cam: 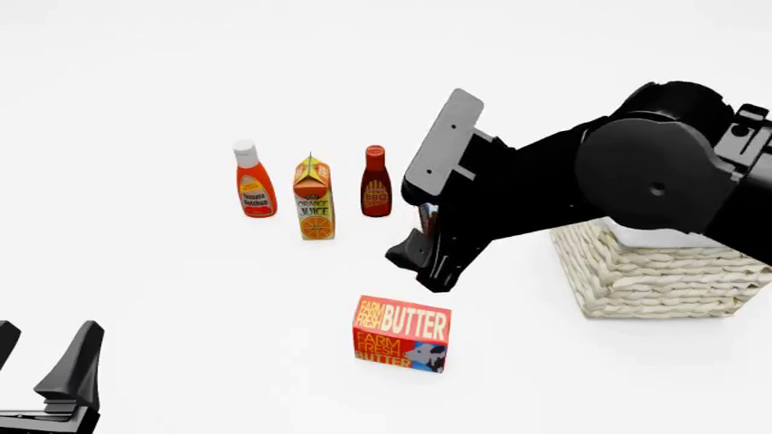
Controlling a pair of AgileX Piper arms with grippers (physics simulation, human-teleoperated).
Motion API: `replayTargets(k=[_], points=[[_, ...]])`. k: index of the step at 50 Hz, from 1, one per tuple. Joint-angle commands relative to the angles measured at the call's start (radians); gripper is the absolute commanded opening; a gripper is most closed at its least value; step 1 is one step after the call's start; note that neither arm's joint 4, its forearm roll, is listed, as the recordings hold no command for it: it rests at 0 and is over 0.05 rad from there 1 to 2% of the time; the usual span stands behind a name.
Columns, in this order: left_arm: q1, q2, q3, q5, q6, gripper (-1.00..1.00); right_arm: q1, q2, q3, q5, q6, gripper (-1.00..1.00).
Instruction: Pick the butter and place it in the basket.
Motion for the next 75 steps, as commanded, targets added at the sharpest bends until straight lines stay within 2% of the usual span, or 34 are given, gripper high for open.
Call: replayTargets(k=[1, 38, 75], points=[[0.000, 0.000, 0.000, 0.000, 0.000, 1.00, 0.002, 0.028, 0.005, -0.009, -0.015, 1.00], [0.000, 0.000, 0.000, 0.000, 0.000, 1.00, -0.003, 0.097, 0.038, -0.058, -0.041, 1.00], [0.000, 0.000, 0.000, 0.000, 0.000, 1.00, 0.001, 0.140, 0.079, -0.118, -0.038, 1.00]])
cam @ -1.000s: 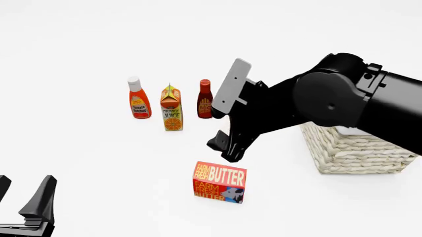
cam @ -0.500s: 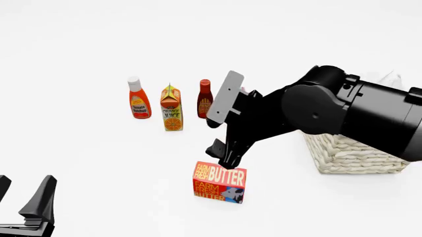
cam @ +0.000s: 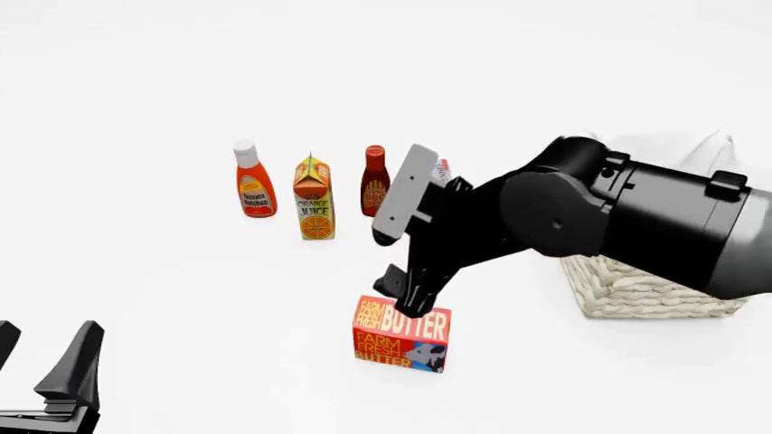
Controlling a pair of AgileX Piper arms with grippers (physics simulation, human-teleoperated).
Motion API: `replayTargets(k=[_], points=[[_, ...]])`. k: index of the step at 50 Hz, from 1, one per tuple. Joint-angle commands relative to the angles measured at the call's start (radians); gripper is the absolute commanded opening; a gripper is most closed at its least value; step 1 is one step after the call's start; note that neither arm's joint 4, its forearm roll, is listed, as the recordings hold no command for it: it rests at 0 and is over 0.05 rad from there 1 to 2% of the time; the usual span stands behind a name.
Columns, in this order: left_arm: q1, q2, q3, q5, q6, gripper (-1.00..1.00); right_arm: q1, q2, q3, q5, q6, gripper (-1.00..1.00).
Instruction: Pick the butter and place it in the basket.
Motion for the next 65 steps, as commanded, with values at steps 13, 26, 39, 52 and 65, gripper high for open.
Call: replayTargets(k=[13, 26, 39, 52, 65], points=[[0.000, 0.000, 0.000, 0.000, 0.000, 1.00, 0.007, 0.030, 0.041, -0.054, 0.009, 1.00], [0.000, 0.000, 0.000, 0.000, 0.000, 1.00, 0.009, 0.050, 0.048, -0.078, 0.012, 1.00], [0.000, 0.000, 0.000, 0.000, 0.000, 1.00, 0.008, 0.066, 0.057, -0.097, 0.015, 1.00], [0.000, 0.000, 0.000, 0.000, 0.000, 1.00, 0.009, 0.075, 0.078, -0.123, 0.023, 1.00], [0.000, 0.000, 0.000, 0.000, 0.000, 1.00, 0.023, 0.067, 0.118, -0.153, 0.038, 1.00]])
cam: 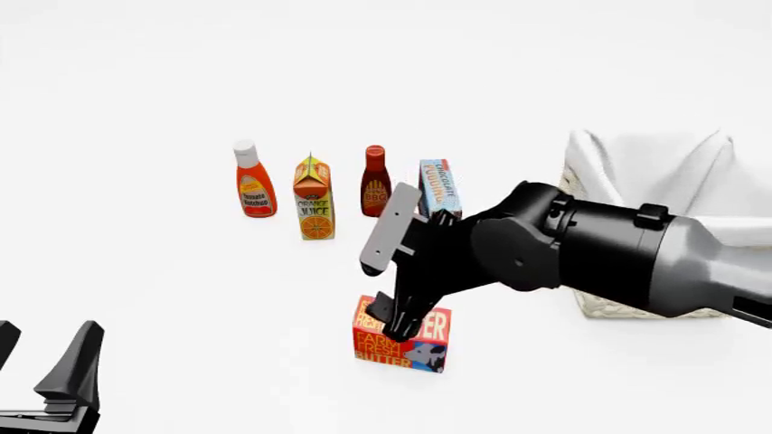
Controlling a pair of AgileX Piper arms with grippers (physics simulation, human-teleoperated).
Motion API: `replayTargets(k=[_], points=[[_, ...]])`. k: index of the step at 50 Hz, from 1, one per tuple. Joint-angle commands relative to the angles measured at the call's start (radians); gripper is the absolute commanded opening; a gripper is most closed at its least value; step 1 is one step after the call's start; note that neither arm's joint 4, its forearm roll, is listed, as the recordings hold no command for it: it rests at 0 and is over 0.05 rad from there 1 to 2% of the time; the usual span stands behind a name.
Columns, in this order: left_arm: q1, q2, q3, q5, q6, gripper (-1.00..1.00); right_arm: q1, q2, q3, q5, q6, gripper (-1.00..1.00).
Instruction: Pick the butter and place it in the basket.
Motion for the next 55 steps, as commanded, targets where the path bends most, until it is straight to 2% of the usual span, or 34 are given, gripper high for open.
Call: replayTargets(k=[1, 55], points=[[0.000, 0.000, 0.000, 0.000, 0.000, 1.00, 0.008, -0.001, 0.031, -0.027, 0.009, 1.00], [0.000, 0.000, 0.000, 0.000, 0.000, 1.00, -0.029, 0.037, 0.056, -0.088, 0.035, 1.00]])
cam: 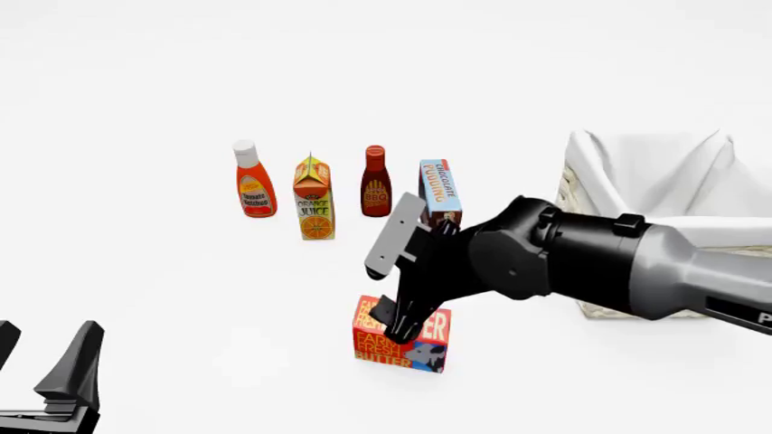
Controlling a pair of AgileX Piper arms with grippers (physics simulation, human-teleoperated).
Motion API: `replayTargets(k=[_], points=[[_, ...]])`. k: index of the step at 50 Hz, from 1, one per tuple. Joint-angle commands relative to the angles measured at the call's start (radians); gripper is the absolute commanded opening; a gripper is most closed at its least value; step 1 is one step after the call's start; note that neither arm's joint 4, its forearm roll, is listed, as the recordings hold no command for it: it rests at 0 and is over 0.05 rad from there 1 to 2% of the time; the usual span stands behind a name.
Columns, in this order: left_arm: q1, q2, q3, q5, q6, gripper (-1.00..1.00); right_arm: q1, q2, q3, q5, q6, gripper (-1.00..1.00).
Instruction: Pick the butter and place it in the basket.
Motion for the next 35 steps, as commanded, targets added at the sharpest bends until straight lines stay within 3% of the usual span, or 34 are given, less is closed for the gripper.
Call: replayTargets(k=[1, 35], points=[[0.000, 0.000, 0.000, 0.000, 0.000, 1.00, -0.003, 0.005, 0.013, -0.017, 0.006, 1.00], [0.000, 0.000, 0.000, 0.000, 0.000, 1.00, -0.010, 0.040, 0.049, -0.078, 0.025, 1.00]])
